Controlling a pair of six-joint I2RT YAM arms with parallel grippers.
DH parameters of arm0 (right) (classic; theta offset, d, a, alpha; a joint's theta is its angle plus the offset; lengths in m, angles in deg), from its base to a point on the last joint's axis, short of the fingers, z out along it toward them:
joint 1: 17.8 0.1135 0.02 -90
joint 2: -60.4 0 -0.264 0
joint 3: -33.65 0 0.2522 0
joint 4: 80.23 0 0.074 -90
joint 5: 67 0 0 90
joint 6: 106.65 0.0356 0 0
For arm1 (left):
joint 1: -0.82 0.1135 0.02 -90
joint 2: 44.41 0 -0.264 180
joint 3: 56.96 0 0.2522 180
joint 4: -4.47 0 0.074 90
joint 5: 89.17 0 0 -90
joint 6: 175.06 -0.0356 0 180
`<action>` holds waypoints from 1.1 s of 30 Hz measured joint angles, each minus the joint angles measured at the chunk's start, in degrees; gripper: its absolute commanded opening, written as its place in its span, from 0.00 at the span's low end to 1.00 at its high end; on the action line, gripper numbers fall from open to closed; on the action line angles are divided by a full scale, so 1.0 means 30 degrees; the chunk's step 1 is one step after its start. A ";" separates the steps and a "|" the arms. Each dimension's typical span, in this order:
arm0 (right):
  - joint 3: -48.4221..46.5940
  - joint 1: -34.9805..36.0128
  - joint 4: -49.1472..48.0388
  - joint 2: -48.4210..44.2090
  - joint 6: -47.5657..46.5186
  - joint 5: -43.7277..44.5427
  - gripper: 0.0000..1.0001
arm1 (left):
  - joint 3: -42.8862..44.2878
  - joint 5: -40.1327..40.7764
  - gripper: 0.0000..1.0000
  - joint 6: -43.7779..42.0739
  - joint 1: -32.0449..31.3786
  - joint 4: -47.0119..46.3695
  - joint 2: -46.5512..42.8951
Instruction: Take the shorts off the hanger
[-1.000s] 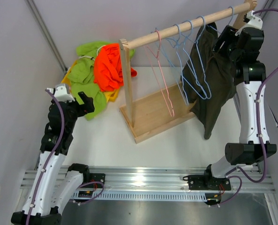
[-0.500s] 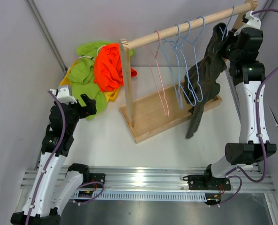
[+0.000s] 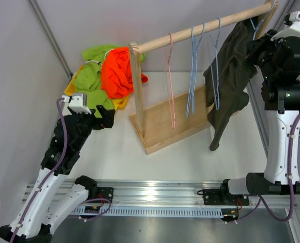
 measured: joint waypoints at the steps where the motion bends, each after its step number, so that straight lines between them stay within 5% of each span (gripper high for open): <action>1: 0.0007 0.0000 0.0000 -0.0262 0.0007 0.0036 0.00 | 0.0160 -0.0029 0.99 0.0000 -0.0284 0.0066 0.0000; 10: 0.4750 0.0000 0.0219 -0.4437 0.0554 0.1064 0.00 | 0.2317 -0.1770 0.99 -0.0051 -0.5479 0.0517 0.0321; 21: 0.6900 0.0000 0.3002 -0.7417 0.1311 0.2004 0.00 | 0.5158 0.1996 0.99 -0.0882 -1.7624 -0.1537 0.7155; 33: 0.7941 0.0022 0.5042 -0.9755 0.2149 0.1479 0.00 | 1.0105 0.1311 0.99 -0.0991 -2.0334 -0.5224 1.7180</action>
